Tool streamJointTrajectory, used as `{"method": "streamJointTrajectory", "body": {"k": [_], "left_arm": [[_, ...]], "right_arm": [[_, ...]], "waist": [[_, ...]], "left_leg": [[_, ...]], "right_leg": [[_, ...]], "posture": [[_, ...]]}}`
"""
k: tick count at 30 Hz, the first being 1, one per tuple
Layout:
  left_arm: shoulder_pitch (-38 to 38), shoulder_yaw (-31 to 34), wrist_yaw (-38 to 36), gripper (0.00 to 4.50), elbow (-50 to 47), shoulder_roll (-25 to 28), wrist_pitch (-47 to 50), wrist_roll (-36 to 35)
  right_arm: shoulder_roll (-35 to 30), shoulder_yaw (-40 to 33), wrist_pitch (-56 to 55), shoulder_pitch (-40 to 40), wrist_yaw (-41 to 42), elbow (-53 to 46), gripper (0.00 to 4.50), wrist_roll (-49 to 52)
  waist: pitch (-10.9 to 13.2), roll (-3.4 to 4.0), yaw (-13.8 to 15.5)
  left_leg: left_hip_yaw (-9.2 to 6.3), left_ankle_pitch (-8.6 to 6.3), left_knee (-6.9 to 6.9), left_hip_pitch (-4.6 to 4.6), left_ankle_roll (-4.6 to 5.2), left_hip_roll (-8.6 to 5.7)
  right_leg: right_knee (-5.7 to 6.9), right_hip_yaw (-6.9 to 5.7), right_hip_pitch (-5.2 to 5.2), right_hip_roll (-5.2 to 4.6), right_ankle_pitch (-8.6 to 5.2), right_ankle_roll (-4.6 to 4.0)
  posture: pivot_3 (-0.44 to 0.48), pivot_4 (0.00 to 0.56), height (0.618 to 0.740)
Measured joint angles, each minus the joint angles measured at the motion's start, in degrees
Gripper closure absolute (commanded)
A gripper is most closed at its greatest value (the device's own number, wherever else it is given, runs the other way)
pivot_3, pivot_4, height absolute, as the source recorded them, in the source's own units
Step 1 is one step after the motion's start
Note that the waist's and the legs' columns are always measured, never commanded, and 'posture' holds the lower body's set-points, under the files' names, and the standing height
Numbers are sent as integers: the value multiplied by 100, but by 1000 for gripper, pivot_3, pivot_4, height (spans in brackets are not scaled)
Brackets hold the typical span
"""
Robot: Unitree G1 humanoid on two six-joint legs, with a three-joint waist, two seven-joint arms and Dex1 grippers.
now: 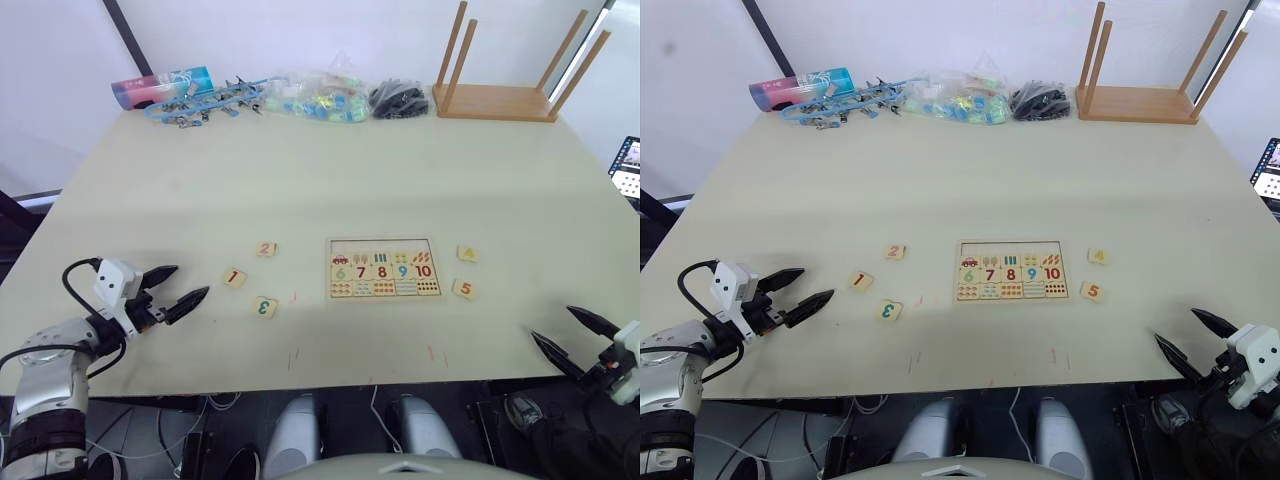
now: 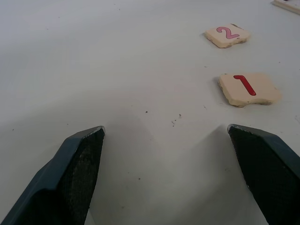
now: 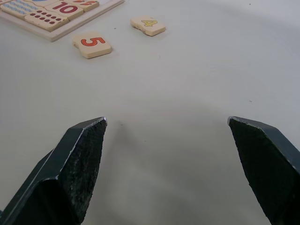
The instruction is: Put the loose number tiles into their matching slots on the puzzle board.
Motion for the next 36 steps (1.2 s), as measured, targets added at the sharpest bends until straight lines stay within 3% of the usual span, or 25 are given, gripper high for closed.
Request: {"method": "streamJointTrajectory", "body": {"k": [22,30,34,36], "left_arm": [[-154,-105,-257,0,213,27,-183,23],[-933,-611,-1486,0,1171,399,-687,207],[-1848,-1186,-2643,0,2115,675,-1223,525],[-2069,-1359,-2777,0,2284,731,-1365,556]], "right_arm": [[-1,-8,-122,0,149,162,168,4],[-178,-7,-27,79,716,-119,168,424],[-345,5,53,99,1236,-273,168,669],[-379,4,74,93,1338,-304,168,710]], "waist": [[-1,5,20],[-1,2,87],[1,-2,108],[1,-3,101]], "left_leg": [[0,0,0,0,0,-2],[1,0,0,-2,1,-9],[6,0,1,-9,2,-28],[4,0,2,-9,2,-27]], "right_leg": [[-2,-1,0,-4,0,-1],[-6,-1,0,1,0,-1],[-8,-9,0,8,-1,-1],[-8,-9,1,10,-1,-1]], "posture": [[0,150,737],[0,150,737],[0,150,737],[0,150,737]]}}
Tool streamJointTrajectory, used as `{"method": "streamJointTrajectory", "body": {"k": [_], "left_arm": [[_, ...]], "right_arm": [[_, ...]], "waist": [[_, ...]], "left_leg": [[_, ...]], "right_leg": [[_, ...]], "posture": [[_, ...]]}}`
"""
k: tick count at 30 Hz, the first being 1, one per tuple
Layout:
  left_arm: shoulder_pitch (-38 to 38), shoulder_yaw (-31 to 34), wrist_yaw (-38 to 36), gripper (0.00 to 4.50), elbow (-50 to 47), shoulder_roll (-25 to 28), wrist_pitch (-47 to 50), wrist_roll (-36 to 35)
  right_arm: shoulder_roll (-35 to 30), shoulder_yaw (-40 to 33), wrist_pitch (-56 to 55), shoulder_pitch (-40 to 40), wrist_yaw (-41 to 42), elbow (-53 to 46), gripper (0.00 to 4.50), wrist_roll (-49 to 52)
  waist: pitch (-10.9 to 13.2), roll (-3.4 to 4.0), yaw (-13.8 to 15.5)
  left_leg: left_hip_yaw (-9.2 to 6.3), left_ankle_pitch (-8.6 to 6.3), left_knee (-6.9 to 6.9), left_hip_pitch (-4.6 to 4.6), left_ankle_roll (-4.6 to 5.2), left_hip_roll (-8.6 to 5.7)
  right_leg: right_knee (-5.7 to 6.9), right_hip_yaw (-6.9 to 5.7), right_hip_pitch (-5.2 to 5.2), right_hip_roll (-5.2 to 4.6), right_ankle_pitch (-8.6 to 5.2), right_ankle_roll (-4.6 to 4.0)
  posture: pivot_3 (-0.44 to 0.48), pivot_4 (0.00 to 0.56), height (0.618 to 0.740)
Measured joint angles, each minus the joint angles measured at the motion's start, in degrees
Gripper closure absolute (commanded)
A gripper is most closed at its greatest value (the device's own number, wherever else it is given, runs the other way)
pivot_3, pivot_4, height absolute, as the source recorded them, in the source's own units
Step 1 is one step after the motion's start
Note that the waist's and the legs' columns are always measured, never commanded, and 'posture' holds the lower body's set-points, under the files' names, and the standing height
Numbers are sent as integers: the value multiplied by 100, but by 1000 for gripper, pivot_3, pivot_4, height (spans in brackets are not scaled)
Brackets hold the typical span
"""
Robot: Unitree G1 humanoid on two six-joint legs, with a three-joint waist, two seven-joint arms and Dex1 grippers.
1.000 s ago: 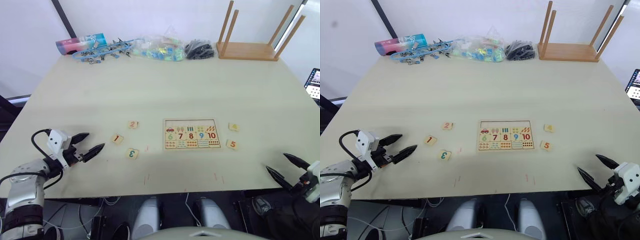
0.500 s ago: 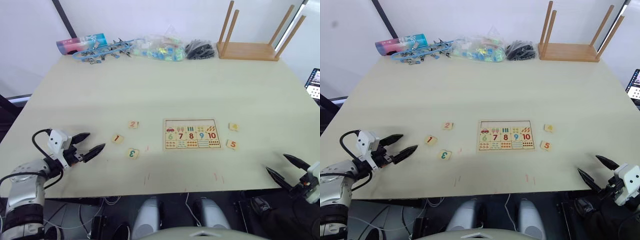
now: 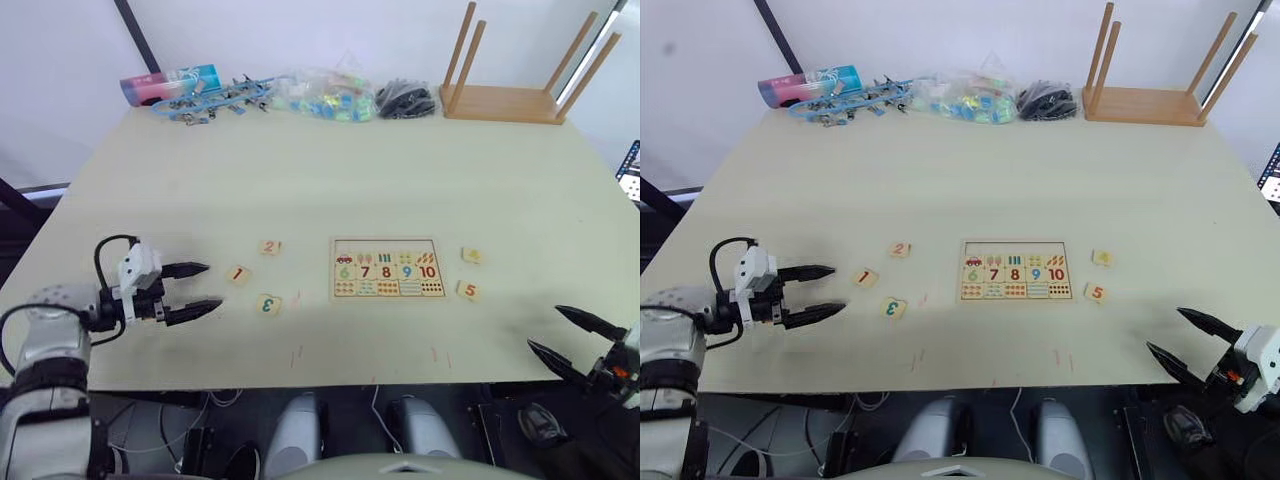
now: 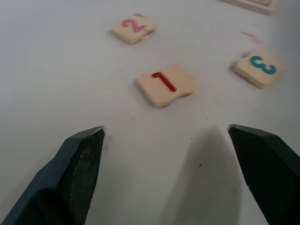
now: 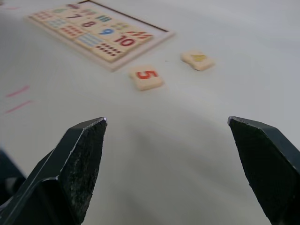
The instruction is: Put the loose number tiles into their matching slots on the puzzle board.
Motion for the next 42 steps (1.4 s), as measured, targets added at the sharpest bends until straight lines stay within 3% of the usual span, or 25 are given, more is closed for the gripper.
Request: {"method": "streamJointTrajectory", "body": {"k": [7,13,31,32,37,42], "left_arm": [[-1362,-1611,-65,0,845,139,-835,-39],[-1916,-2467,-70,0,1368,145,-1317,-24],[-2374,-3190,-88,0,1946,113,-1778,-116],[-2400,-3253,-90,427,1959,113,-1778,-132],[-2439,-3394,-105,2664,1962,112,-1779,-156],[-2481,-3509,-101,2664,1974,120,-1781,-206]], "right_arm": [[-79,69,78,-95,516,-119,168,116],[-78,113,69,-221,561,-171,168,80],[-46,113,25,-379,420,-204,168,-69],[-47,112,25,-393,422,-205,0,-70],[-49,112,25,-421,425,-204,0,-76],[-49,112,25,-443,422,-204,0,-95]], "waist": [[4,-5,-7],[6,-8,-10],[7,-8,-2],[7,-8,0],[6,-6,4],[6,-5,0]], "left_leg": [[-2,0,2,-5,0,-1],[0,0,2,-6,0,0],[-1,0,5,-7,0,0],[-2,0,5,-7,0,0],[-2,0,6,-6,0,0],[-3,0,6,-5,0,0]], "right_leg": [[0,1,0,6,11,21],[-2,2,-1,9,12,22],[-1,1,-1,9,12,22],[0,1,-1,9,12,22],[5,0,0,9,11,22],[5,2,0,9,11,22]], "posture": [[0,150,737],[0,150,737],[0,150,737],[0,150,737],[0,150,737],[0,150,737]]}}
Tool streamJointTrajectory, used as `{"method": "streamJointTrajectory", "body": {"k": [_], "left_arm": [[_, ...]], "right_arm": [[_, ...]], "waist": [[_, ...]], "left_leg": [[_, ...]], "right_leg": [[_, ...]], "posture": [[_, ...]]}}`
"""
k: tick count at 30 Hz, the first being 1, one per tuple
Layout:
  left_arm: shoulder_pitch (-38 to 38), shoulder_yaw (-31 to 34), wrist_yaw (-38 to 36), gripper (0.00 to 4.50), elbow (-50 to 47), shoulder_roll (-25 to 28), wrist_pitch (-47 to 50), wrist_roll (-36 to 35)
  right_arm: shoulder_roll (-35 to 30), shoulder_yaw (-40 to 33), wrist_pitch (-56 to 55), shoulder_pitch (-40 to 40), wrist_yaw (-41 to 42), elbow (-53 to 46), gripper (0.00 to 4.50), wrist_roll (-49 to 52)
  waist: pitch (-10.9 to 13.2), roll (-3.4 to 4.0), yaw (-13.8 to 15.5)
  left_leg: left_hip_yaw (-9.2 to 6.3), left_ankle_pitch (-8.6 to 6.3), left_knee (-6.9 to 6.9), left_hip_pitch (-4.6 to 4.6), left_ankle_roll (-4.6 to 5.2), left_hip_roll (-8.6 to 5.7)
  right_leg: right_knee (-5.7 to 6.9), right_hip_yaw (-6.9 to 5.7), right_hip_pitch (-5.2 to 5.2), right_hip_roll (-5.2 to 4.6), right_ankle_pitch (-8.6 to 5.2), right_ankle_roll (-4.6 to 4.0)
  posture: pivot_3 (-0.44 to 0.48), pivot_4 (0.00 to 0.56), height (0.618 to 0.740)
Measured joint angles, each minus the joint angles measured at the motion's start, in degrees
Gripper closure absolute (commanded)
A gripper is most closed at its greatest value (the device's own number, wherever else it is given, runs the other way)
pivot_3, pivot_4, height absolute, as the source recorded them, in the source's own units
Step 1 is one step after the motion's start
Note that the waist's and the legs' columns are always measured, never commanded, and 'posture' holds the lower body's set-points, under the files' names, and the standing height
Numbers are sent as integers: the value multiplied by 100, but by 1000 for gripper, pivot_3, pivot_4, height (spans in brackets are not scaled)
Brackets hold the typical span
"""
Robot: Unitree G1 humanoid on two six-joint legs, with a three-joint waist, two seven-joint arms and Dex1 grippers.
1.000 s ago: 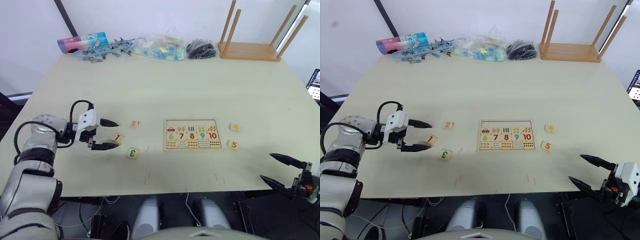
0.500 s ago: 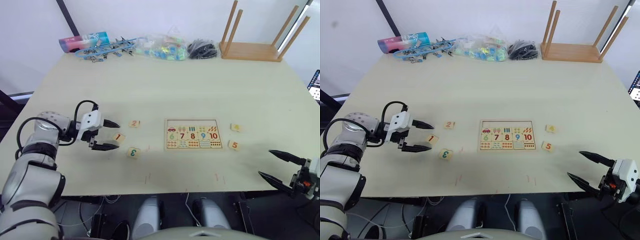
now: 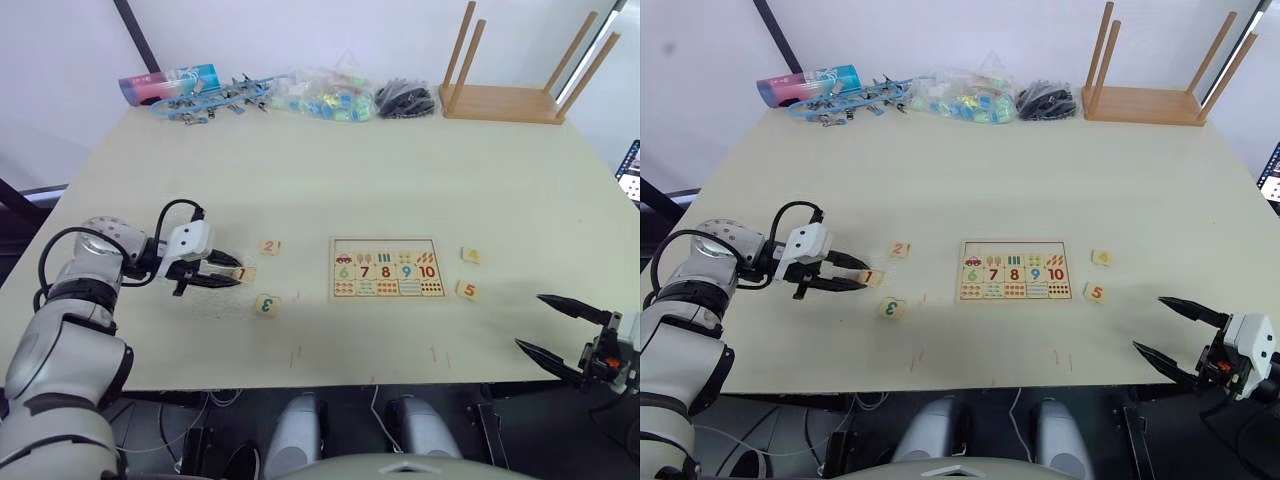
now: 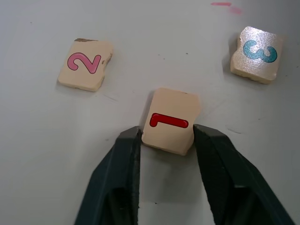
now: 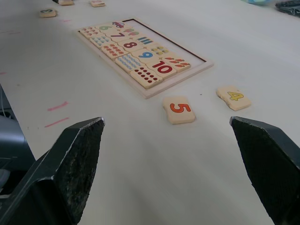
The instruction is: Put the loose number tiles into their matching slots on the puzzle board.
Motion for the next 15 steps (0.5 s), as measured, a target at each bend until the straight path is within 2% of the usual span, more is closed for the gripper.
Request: {"method": "streamJointTrajectory", "body": {"k": [15], "left_arm": [[31,-189,1,2664,-37,57,-26,-216]], "right_arm": [[1,0,30,-138,248,-2,0,207]], "waist": [[0,0,-3]], "left_leg": [[-2,0,0,1,0,1]], "right_leg": [[0,2,0,0,0,0]], "posture": [[0,150,737]]}}
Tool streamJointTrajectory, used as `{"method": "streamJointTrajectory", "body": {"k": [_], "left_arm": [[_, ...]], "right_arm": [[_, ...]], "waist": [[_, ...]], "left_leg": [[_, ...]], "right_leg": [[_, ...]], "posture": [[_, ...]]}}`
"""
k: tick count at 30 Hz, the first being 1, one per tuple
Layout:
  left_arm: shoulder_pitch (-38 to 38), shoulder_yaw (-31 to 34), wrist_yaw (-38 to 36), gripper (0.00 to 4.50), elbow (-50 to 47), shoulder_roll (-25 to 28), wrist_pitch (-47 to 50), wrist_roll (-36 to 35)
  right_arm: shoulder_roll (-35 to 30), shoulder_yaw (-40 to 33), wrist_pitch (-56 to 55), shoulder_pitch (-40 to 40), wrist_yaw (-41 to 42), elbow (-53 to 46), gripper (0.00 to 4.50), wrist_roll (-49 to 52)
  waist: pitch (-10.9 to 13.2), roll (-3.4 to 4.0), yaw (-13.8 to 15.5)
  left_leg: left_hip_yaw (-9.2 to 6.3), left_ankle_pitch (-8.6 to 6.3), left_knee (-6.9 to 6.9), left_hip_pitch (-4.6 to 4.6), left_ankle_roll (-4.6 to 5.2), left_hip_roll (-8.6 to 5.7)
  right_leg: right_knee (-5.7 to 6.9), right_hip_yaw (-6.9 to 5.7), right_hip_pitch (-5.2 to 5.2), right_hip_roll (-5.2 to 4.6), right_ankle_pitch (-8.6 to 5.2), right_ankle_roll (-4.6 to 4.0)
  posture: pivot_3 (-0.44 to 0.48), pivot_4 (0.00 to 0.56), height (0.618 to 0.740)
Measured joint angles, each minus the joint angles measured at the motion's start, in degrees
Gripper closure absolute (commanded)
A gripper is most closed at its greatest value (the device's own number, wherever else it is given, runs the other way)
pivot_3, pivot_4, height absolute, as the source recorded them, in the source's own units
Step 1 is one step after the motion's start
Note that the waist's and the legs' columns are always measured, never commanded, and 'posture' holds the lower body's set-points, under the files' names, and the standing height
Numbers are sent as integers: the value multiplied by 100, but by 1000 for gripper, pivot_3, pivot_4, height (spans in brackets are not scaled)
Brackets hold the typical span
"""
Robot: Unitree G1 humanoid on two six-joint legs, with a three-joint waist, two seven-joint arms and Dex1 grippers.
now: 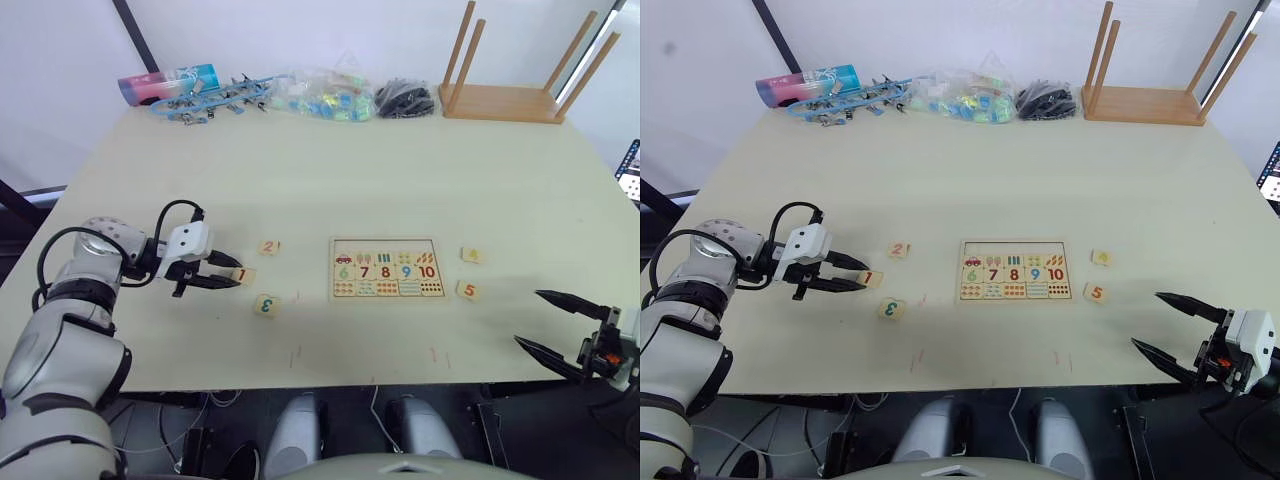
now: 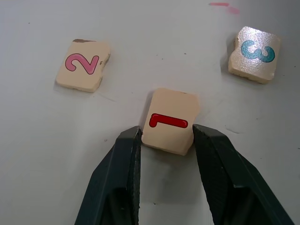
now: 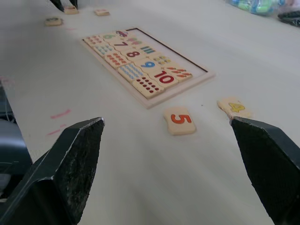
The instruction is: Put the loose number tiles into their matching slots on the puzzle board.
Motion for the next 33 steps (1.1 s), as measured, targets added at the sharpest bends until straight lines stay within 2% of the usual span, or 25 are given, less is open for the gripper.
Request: {"method": "streamJointTrajectory", "body": {"k": [5,15,24,27,33], "left_arm": [[23,-36,0,2664,-11,12,-3,-66],[105,-36,1,2664,-68,29,-5,-174],[112,-36,0,2664,-80,30,-4,-179],[112,-59,0,3421,-92,36,-1,-188],[148,-110,1,3479,-173,61,35,-285]], "right_arm": [[0,0,20,10,212,-13,0,176],[44,-44,419,53,955,-454,0,1227],[51,-119,469,51,1129,-445,0,1297],[96,-119,469,51,1139,-437,0,1291],[114,-120,403,16,1184,-267,0,1177]], "waist": [[0,0,0],[0,1,2],[0,1,2],[0,1,3],[0,1,3]], "left_leg": [[-2,0,0,0,0,1],[-9,0,0,1,0,3],[-7,0,0,1,0,2],[-8,0,0,1,0,1],[-7,0,1,1,0,1]], "right_leg": [[0,0,0,0,0,0],[0,1,0,-1,0,0],[0,1,0,-1,0,0],[1,1,0,-1,1,1],[1,1,0,-1,1,1]], "posture": [[0,150,737],[0,150,737],[0,150,737],[0,150,737],[0,150,737]]}}
